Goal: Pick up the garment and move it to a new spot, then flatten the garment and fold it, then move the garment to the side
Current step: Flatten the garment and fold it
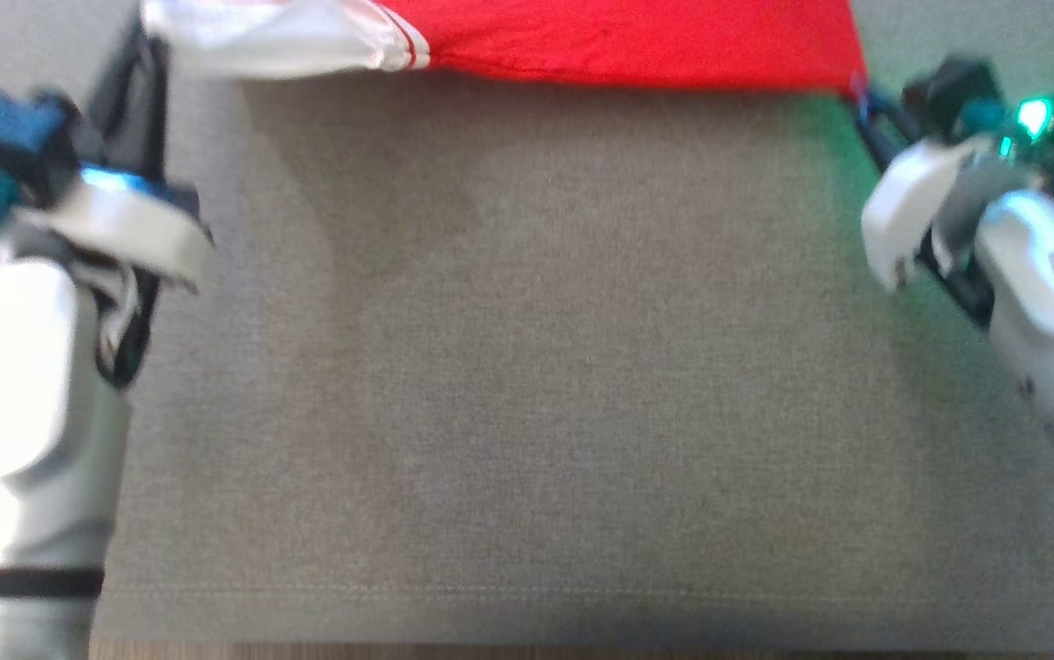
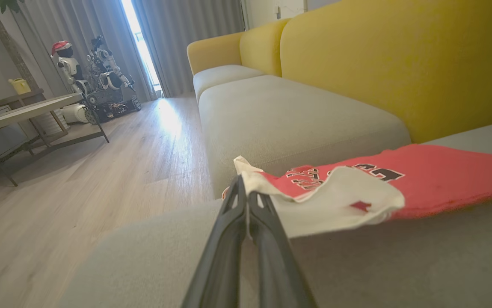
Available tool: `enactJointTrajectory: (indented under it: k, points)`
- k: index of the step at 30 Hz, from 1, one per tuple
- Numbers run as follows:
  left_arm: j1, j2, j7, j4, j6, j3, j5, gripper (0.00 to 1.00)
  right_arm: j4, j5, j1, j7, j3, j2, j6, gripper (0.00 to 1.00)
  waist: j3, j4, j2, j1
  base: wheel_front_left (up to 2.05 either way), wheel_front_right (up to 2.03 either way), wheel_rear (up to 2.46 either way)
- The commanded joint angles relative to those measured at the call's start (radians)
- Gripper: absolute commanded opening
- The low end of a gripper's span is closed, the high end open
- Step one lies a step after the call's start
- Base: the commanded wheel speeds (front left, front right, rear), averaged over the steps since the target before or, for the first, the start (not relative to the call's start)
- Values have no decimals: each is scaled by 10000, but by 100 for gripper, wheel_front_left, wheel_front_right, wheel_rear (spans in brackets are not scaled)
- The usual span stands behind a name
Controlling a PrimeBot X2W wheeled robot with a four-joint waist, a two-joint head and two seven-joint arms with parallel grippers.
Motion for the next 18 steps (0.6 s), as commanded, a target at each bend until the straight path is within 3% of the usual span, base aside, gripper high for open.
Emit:
enactJointTrajectory:
  k: [1,9,18]
  points:
    - [-49,600,-48,-232,-11,237,10,0,-339,254,417,90,317,-218,-9,0,-539,83,0,1,0,0,0]
    - [1656,1427,566,306,-67,-1573,-166,0,-1482,1520,1465,353,1929,-1205,-9,0,-1539,131,0,1,0,0,0]
    - [2844,3051,1787,-698,-71,-3750,-2009,0,-2599,2222,1981,530,3492,-2305,-9,0,-2325,184,0,1,0,0,0]
